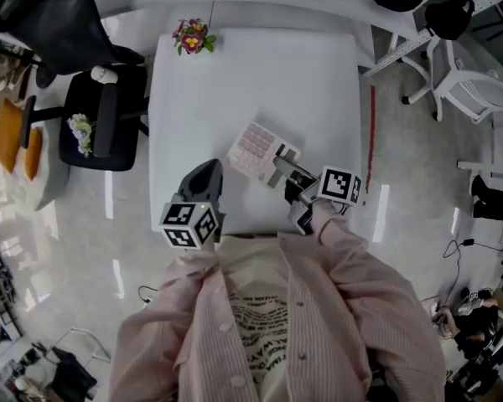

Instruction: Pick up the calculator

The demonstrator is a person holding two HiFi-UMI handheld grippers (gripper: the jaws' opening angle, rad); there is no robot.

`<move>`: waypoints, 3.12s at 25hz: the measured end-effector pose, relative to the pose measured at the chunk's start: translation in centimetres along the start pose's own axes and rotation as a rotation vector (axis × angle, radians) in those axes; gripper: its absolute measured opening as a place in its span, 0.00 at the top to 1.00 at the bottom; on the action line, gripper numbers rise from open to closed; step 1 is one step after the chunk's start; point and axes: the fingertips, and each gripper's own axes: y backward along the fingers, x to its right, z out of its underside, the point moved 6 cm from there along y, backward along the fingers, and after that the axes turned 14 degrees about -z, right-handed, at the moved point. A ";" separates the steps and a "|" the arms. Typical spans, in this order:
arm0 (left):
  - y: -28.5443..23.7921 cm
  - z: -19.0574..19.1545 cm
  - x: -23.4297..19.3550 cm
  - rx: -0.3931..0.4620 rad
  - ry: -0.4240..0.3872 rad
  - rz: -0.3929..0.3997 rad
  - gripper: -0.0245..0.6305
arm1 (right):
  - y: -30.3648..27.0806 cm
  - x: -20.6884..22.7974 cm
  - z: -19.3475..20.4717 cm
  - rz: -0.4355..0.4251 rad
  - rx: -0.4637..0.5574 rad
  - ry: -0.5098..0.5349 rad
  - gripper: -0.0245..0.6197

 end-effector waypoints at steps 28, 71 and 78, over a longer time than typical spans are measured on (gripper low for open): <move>6.8 -7.8 1.5 0.291 -0.089 0.048 0.96 | 4.2 -11.3 -0.9 -0.180 0.211 -0.044 0.83; 9.9 -14.3 0.7 0.476 -0.217 -0.014 0.96 | 5.9 -16.5 -5.3 -0.346 0.302 -0.009 0.83; 9.5 -14.2 0.8 0.468 -0.216 -0.015 0.96 | 5.9 -16.2 -5.3 -0.345 0.299 -0.016 0.83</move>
